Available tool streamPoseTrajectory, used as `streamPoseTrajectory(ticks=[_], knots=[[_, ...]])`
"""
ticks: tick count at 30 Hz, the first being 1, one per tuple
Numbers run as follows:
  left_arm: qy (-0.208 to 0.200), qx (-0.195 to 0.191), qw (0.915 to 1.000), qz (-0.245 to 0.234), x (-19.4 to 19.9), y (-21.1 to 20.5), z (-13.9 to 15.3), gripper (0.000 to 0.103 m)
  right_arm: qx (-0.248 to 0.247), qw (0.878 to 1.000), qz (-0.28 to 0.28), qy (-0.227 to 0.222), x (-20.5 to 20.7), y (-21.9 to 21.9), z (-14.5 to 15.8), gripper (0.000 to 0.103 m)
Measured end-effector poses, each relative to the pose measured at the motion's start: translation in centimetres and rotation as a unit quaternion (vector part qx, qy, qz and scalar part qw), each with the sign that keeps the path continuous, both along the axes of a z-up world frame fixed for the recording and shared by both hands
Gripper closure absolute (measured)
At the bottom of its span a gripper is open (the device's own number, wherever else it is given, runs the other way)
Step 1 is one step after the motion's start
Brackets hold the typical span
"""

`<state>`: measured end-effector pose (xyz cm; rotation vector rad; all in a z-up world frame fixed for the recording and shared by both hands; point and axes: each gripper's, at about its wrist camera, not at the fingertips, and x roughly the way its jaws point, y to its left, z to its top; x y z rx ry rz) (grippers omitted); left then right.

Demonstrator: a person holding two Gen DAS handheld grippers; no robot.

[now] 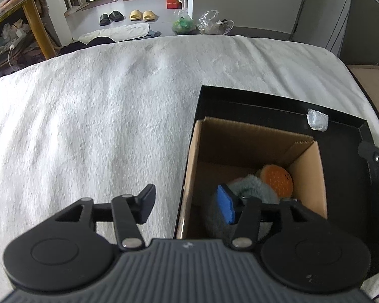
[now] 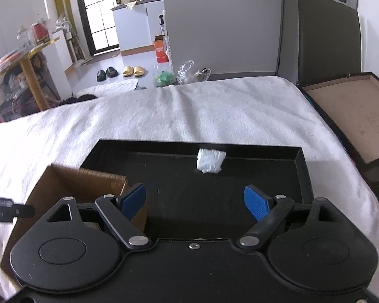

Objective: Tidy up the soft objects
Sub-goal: 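Reach the right gripper to the crumpled white plastic bag, then close the right gripper on the white plastic bag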

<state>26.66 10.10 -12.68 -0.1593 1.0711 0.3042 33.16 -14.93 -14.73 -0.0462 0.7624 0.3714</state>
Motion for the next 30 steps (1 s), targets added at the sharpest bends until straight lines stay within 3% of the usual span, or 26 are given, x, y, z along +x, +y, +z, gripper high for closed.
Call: streamPoseTrajectory(ticks=[6,13,26,30], knots=[[0.002,0.02,0.9998,-0.003,1.7,-0.3,-0.3,0.042,0.028,1.0,-0.01,0.003,2.8,0.1,-1.5,0.019],[0.007,0.045,0.9989,-0.008,3.5,-1.0,-1.3,0.041,0.067,0.997,-0.024,0.007,5.5,-0.7,-5.9,0.019],[0.041,0.056,0.9975,-0.009,7.0,-1.6,-4.2,0.04,0.061,0.998,-0.015,0.011,10.3,0.9,-9.7,0.023],[0.046,0.061,0.997,-0.01,7.3,-1.8,-4.4,0.04,0.047,0.998,-0.017,0.023,11.6,1.8,-10.5,0.033]])
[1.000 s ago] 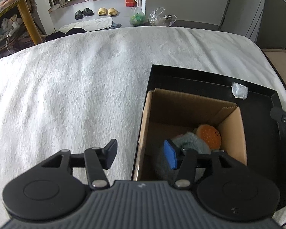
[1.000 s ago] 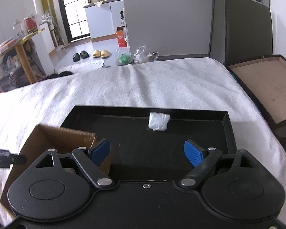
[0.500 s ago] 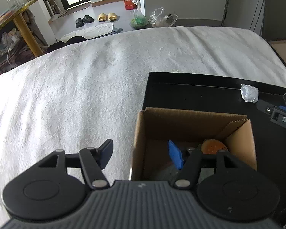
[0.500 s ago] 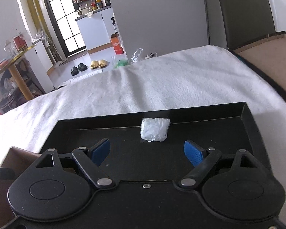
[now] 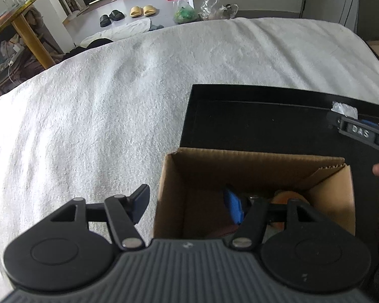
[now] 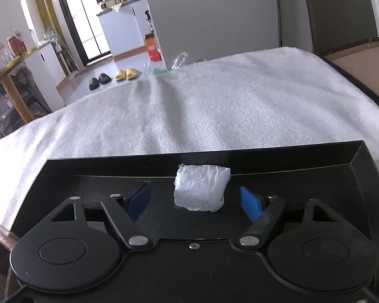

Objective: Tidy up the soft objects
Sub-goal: 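Close the right gripper on the white plastic bag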

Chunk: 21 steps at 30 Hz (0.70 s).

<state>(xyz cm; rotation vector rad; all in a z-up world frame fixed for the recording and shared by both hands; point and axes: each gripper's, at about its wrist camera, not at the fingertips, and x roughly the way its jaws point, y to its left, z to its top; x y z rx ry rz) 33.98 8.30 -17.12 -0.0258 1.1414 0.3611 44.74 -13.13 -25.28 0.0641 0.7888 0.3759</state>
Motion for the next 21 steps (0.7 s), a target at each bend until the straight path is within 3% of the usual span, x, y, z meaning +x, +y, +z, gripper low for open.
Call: streamPoseTrajectory(ticks=[1,3,4,21], knots=[[0.002,0.002,1.0,-0.002,0.0,-0.1,-0.1,0.04,-0.005,1.0,0.002,0.002,0.2,0.2,-0.1,0.036],[0.006,0.004,1.0,-0.004,0.2,-0.4,-0.3,0.04,-0.015,1.0,0.006,0.001,0.3,0.3,-0.2,0.056],[0.007,0.007,0.9999,-0.004,0.3,-0.5,-0.3,0.04,-0.02,1.0,0.005,0.0,0.2,0.2,-0.2,0.061],[-0.012,0.029,0.9995,0.003,-1.1,-2.0,0.5,0.04,-0.026,0.999,-0.013,0.011,-3.1,-3.6,1.2,0.061]])
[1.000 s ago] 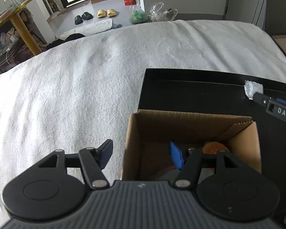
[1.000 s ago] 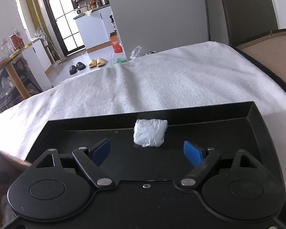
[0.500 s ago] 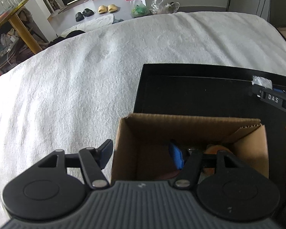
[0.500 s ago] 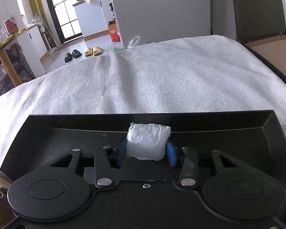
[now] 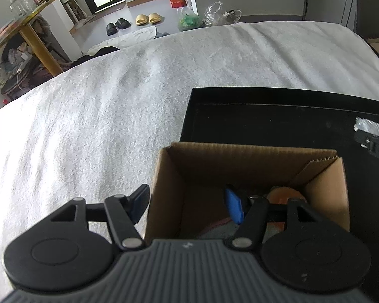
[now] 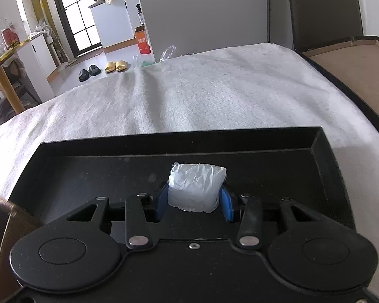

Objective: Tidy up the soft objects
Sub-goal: 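Close the right gripper on the white plastic bag, then carry the white plastic bag with the right gripper over the box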

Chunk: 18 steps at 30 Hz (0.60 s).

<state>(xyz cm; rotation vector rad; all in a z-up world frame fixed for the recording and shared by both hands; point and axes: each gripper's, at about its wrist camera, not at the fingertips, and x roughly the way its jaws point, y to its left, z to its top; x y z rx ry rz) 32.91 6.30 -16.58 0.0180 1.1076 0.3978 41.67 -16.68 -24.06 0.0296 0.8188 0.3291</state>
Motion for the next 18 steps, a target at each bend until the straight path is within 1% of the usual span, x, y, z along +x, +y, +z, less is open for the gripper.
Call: streamPoseTrajectory(ticks=[5,15,18], knots=[[-0.001,-0.002,1.0,0.003,-0.8,0.0,0.4,0.04,0.002,1.0,0.001,0.0,-1.5,-0.8,1.0,0.061],[-0.012,-0.015,0.9998,0.002,-2.9,0.3,1.7,0.04,-0.001,1.0,0.009,-0.007,-4.6,-0.5,4.1,0.061],[-0.017,-0.024,0.9996,0.003,-3.7,0.7,2.2,0.04,0.016,1.0,0.011,0.003,-5.8,-0.3,5.2,0.061]])
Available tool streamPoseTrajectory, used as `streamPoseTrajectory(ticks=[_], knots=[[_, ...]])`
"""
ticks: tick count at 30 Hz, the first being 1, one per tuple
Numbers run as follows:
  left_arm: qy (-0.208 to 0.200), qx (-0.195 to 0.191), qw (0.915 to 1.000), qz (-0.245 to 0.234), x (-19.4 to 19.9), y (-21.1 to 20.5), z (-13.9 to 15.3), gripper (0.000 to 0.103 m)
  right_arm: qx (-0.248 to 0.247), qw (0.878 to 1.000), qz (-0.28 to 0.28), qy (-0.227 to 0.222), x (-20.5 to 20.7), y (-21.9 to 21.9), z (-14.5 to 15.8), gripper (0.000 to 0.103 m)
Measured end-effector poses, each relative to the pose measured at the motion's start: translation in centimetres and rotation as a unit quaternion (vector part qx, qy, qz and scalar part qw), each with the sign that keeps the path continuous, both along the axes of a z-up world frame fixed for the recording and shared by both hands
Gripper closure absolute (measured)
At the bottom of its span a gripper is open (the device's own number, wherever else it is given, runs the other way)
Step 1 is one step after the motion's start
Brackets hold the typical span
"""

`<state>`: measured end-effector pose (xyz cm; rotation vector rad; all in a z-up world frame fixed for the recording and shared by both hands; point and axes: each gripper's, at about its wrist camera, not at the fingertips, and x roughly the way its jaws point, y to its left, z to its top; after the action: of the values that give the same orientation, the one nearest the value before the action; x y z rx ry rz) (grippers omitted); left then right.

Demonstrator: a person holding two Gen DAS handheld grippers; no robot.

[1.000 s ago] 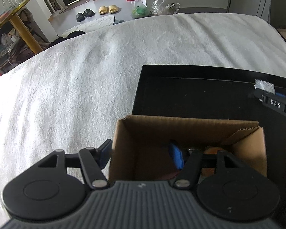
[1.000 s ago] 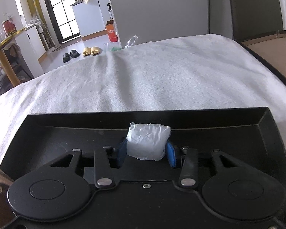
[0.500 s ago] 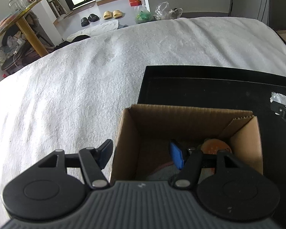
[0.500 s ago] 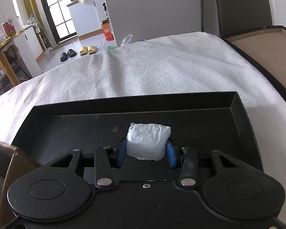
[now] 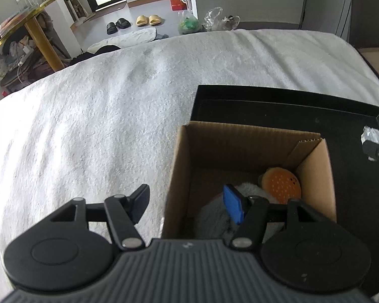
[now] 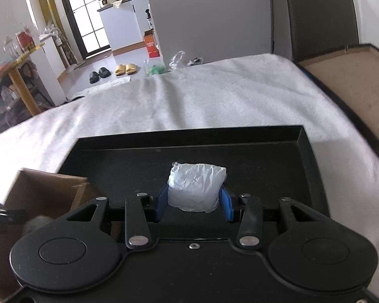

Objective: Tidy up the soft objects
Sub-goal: 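Carry the white plastic bag with the right gripper over the box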

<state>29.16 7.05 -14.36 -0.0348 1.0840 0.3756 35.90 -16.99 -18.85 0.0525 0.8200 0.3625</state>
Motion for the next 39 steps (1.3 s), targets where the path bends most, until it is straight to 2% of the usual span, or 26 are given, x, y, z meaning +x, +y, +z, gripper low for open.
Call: streamPoseTrajectory(ticks=[8,16,29,32,34,39], knots=[[-0.017,-0.025,0.9995,0.006,-2.1,1.4,1.7,0.04,-0.003,0.999,0.034,-0.025,-3.9,2.9,3.3,0.061],[-0.038,-0.047,0.9982,0.004,-4.3,2.6,2.8,0.04,-0.016,0.997,0.06,-0.039,-6.3,5.9,4.8,0.061],[-0.057,-0.107,0.9924,0.017,-5.9,5.7,1.9,0.044,-0.033,0.993,0.1,-0.044,-7.4,10.9,6.3,0.061],[-0.06,-0.125,0.9903,0.017,-6.1,6.1,1.3,0.049,-0.042,0.992,0.108,-0.045,-7.5,12.1,6.5,0.061],[-0.058,-0.137,0.9888,0.018,-6.2,6.4,0.8,0.058,-0.046,0.991,0.116,-0.045,-7.6,12.9,6.6,0.061],[-0.053,-0.169,0.984,0.022,-6.5,7.1,-0.5,0.07,-0.053,0.989,0.132,-0.042,-7.8,14.7,6.5,0.061]])
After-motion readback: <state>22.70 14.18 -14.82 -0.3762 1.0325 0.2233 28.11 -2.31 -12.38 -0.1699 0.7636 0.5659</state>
